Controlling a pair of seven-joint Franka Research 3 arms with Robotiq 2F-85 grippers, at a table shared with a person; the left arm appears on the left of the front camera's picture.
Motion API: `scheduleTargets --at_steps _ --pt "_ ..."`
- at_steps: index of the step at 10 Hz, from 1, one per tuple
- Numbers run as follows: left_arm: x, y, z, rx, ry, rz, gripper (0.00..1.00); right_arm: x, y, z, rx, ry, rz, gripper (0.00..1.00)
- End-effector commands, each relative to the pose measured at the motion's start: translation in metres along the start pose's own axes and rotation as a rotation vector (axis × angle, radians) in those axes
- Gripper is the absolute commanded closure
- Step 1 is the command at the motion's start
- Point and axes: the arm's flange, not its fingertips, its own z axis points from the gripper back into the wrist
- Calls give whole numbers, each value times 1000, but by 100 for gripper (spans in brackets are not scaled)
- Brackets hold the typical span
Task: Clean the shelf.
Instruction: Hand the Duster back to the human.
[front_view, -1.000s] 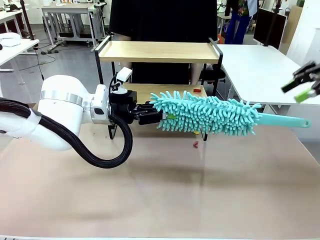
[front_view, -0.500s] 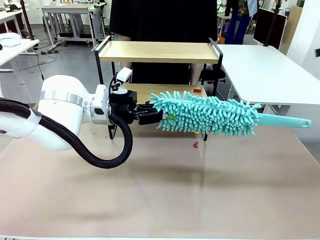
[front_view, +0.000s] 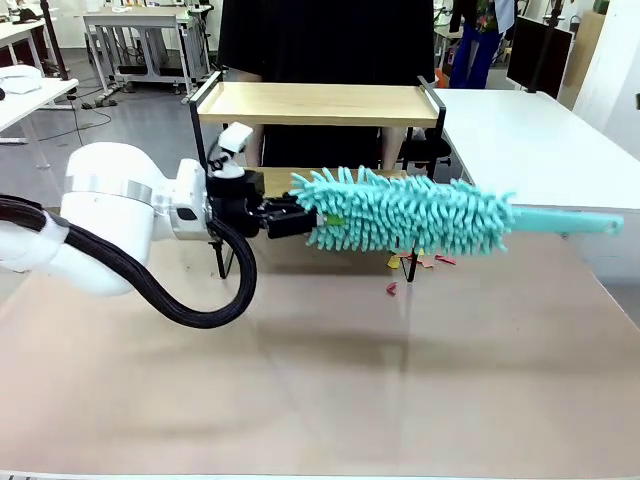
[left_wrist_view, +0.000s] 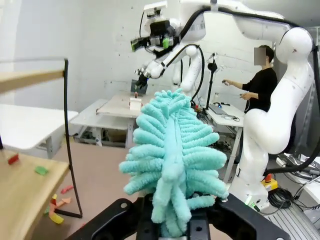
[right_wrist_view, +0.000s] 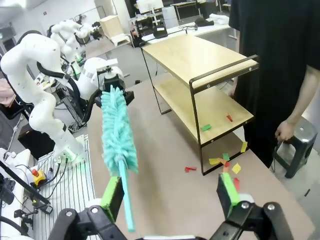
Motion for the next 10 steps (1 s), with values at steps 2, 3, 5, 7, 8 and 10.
scheduleTargets --at_steps 2,3,5,7,8,10 --pt "66 -35 33 59 -87 -105 84 0 2 2 0 12 8 0" --pt "92 -46 46 103 -105 -157 84 0 2 2 0 12 8 0" --pt "127 -71 76 231 -170 -261 84 0 2 2 0 12 8 0" --pt "157 -101 109 378 -232 -342 84 0 2 2 0 12 8 0" --pt "165 -114 128 464 -264 -367 84 0 2 2 0 12 8 0" --pt "169 -139 175 723 -339 -394 84 0 2 2 0 12 8 0"
